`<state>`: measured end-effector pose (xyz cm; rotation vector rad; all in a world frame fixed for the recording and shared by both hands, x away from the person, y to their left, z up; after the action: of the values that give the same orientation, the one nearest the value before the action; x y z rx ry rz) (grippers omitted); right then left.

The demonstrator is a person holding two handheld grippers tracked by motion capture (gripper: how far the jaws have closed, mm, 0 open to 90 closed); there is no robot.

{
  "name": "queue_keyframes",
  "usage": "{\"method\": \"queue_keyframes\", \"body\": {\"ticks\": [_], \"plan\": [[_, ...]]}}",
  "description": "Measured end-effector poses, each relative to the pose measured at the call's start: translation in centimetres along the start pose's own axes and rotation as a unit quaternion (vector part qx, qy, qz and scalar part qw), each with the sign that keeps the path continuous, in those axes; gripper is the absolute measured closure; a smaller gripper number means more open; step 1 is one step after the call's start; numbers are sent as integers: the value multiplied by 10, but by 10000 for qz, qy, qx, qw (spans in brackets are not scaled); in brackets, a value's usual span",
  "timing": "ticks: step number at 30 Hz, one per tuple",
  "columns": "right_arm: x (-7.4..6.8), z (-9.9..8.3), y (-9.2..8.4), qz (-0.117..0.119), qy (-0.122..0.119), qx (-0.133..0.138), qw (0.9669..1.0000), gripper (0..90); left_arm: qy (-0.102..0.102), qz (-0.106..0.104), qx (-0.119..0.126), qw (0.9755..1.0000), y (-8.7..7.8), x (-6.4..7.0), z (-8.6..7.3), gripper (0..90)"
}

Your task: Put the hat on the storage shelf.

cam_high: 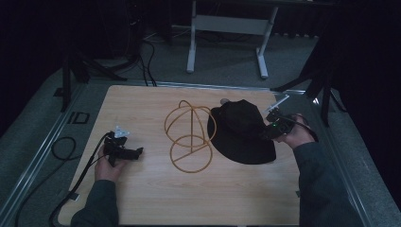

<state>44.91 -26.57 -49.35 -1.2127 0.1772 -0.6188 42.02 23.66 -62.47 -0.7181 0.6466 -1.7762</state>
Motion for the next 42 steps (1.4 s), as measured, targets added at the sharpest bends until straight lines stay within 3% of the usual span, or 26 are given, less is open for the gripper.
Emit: {"method": "queue_keyframes", "body": {"ticks": [11,22,35,39,42], "plan": [[6,5,12,129,18,-186,9997,420,5,-1,-1,10000,0,0,0,20],[10,10,26,274,80,-422,9987,277,1,1,-7,10000,0,0,0,20],[14,13,39,584,75,-506,9970,275,3,1,-6,10000,0,0,0,20],[16,14,41,637,121,-493,9967,320,3,1,-5,10000,0,0,0,20],[17,15,40,667,120,-450,9967,420,6,2,-6,10000,0,0,0,20]]}}
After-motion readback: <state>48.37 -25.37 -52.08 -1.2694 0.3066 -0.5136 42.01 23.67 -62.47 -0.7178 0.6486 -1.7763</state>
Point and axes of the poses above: each handheld gripper's, and its own axes: y roughly forward along the jaws, z roughly out of its top, x roughly to its right, the point moved 8 cm from there along y, roughly forward along the jaws, and after that the axes turned 14 degrees about -y, right-handed, at the moved point
